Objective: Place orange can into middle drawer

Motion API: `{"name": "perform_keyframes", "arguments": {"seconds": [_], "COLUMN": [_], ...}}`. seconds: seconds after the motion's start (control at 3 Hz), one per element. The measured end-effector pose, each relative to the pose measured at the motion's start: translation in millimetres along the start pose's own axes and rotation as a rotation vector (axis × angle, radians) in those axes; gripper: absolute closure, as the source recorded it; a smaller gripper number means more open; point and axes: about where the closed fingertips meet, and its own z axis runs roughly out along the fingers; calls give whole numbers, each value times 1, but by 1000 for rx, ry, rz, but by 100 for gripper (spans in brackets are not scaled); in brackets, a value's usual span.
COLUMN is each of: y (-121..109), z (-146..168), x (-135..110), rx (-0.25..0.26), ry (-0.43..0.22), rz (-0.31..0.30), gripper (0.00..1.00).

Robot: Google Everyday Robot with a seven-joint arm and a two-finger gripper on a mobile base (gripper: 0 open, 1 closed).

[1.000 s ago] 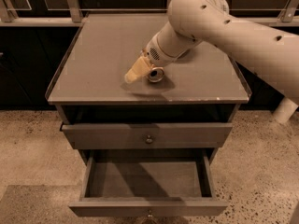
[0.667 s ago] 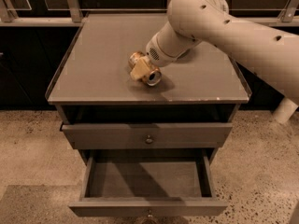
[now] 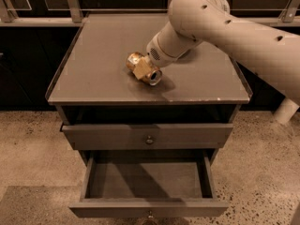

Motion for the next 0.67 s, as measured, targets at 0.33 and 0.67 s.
{"name": "perform_keyframes", "arguments": {"seconds": [0.33,0.67], "y": [2,9], "z": [-3,-27], "x": [-4,6], "rx": [-38,-125], "ry": [-27,-68], "rz": [-2,10], "gripper": [100,100]}}
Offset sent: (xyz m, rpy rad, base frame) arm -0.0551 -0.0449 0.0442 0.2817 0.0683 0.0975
